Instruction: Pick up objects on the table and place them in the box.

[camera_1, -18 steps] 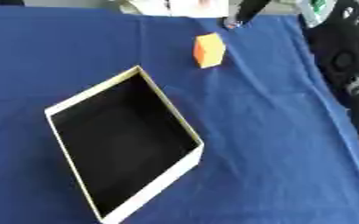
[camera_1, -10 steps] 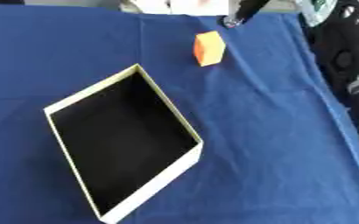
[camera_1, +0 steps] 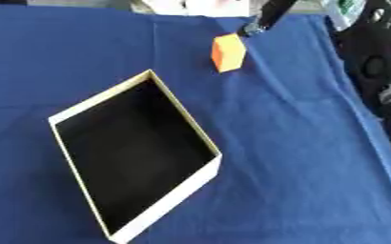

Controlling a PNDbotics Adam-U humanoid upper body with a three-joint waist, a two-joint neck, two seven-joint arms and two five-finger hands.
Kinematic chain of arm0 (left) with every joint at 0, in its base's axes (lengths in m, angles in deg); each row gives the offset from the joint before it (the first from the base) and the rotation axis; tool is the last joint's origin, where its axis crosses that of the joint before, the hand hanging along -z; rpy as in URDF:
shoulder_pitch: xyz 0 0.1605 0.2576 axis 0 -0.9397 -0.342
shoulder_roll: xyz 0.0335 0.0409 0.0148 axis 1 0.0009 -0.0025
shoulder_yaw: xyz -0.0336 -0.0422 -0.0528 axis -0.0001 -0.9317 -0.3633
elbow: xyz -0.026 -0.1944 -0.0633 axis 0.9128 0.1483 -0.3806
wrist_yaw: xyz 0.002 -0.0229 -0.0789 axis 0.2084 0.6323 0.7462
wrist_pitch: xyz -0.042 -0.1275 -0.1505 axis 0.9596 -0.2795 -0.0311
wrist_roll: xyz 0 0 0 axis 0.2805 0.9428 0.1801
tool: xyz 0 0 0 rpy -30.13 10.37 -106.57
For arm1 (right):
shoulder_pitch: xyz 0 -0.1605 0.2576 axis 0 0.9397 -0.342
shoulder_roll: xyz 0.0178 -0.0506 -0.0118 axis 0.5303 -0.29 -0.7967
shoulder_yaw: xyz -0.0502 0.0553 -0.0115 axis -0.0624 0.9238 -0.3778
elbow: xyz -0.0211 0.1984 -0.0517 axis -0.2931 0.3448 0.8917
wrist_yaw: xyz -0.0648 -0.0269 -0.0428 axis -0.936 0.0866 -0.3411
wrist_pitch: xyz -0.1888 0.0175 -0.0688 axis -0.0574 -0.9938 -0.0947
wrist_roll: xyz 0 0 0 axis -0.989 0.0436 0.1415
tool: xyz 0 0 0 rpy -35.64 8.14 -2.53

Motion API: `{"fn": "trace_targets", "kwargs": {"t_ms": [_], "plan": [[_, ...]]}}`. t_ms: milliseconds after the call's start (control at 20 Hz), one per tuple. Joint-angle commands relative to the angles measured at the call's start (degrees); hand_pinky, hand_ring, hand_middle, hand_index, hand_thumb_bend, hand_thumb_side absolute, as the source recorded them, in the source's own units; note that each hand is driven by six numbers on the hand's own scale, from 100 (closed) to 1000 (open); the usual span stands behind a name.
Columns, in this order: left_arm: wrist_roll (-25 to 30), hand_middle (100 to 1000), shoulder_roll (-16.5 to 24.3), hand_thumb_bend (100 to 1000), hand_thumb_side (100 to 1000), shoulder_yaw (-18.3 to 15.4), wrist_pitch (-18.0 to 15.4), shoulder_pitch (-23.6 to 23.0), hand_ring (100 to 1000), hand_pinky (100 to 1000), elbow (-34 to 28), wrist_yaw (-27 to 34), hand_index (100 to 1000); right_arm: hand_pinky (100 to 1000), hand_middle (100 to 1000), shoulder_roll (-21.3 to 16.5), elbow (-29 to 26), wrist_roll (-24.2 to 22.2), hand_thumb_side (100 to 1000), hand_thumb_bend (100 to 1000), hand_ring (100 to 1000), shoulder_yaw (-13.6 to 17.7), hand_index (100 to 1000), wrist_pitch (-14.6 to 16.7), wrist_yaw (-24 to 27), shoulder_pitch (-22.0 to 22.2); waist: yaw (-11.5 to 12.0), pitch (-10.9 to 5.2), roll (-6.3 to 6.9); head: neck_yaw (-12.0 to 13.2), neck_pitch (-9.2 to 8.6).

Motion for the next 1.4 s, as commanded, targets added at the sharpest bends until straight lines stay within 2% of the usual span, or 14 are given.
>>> {"fn": "trace_targets", "kwargs": {"t_ms": [50, 600, 1050, 1400], "plan": [[0.3, 499, 0.5, 100, 726, -0.2, 0.0, 0.4, 468, 347, -1.0, -0.2, 666, 1000, 1000, -1.3, 0.9, 0.0, 366, 340, 1000, -0.9, 1000, 1.8, -2.0, -1.2, 0.2, -1.16, 0.31, 0.0, -0.45], [1.2, 499, 0.1, 100, 718, 0.0, 0.1, 0.8, 467, 343, -1.0, 0.0, 666, 1000, 1000, 1.7, 5.5, 1.2, 341, 349, 1000, -1.8, 1000, 5.4, -5.6, -2.0, 1.3, -0.64, 0.21, -0.8, -1.60], [1.9, 500, 0.0, 100, 724, 0.1, 0.3, 1.0, 466, 339, -1.0, 0.0, 666, 1000, 1000, 2.6, 7.4, 4.4, 293, 333, 1000, -1.0, 1000, 6.4, -9.5, -2.7, 2.4, 0.30, -0.19, -1.3, -1.97], [2.2, 500, -0.2, 100, 725, 0.1, 0.4, 1.0, 465, 336, -1.0, -0.2, 666, 1000, 1000, 2.8, 9.1, 5.2, 290, 328, 1000, 0.0, 1000, 6.2, -12.5, -2.9, 2.8, 0.87, -0.22, -1.5, -2.14]]}}
